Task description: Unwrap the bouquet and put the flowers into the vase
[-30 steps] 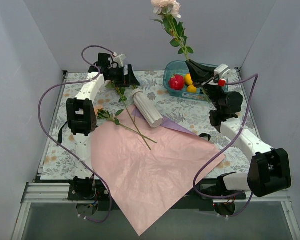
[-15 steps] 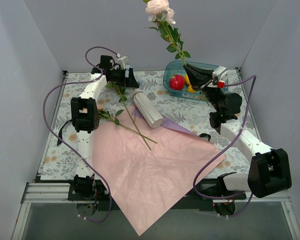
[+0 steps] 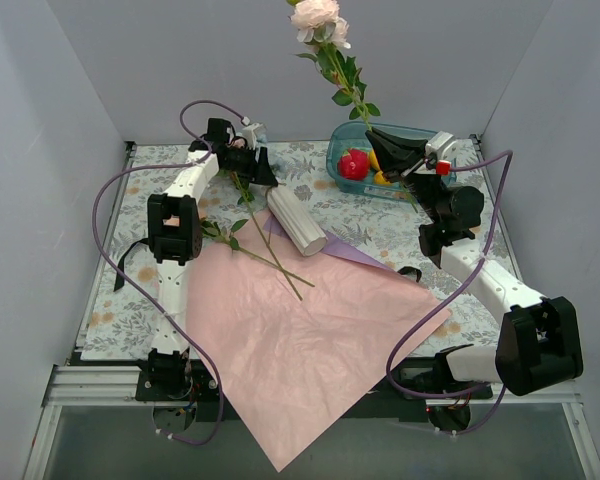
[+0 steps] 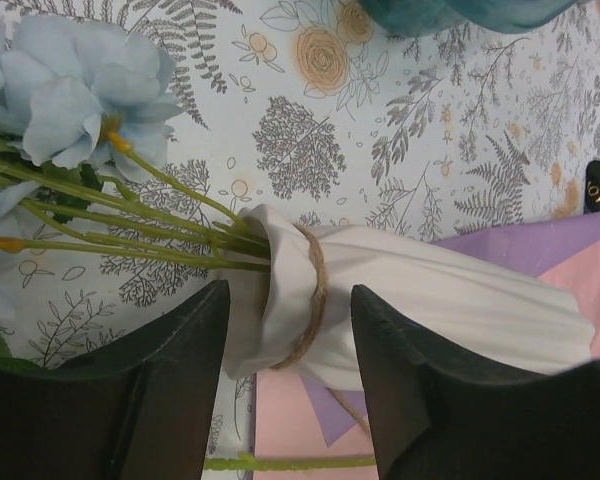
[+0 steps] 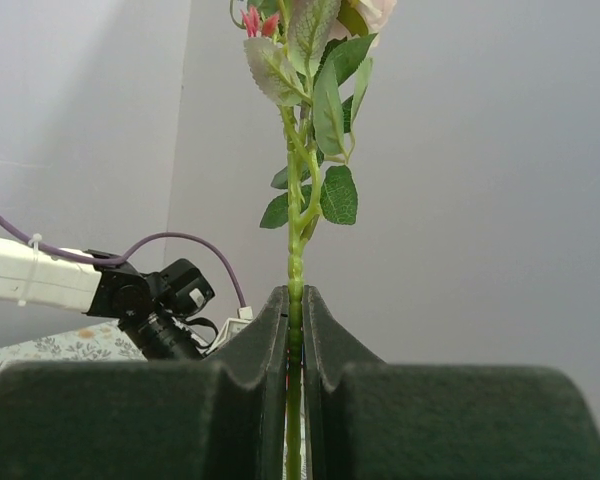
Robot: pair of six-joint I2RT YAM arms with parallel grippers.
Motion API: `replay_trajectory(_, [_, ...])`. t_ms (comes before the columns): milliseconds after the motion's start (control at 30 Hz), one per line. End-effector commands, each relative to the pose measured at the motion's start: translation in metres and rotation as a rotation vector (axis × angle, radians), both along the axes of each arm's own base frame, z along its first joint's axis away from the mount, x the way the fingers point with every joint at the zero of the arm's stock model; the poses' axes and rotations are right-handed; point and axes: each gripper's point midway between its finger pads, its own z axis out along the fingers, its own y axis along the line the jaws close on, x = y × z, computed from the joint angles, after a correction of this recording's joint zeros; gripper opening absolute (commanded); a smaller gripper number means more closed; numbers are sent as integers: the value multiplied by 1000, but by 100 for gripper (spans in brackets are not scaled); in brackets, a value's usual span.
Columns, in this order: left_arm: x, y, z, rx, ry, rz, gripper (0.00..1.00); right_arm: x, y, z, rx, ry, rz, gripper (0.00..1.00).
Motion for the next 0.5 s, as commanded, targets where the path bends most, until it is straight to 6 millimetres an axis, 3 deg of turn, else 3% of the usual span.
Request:
replay_trajectory(0, [-2, -4, 18, -7, -48, -40, 50, -11, -4, 12, 23, -53, 0, 1])
replay_trajectory(100, [-2, -4, 16, -6, -48, -45, 47, -11, -6, 11, 22, -47, -2, 1])
replay_trajectory(233, [-1, -8, 17, -14, -51, -51, 21, -11, -6, 9, 17, -37, -4, 1])
replay_trajectory(400, [1, -11, 17, -23, -43, -48, 0, -11, -8, 7, 14, -27, -11, 1])
replay_trajectory(467, [3, -11, 21, -24, -49, -43, 0, -10, -9, 6, 12, -22, -12, 1])
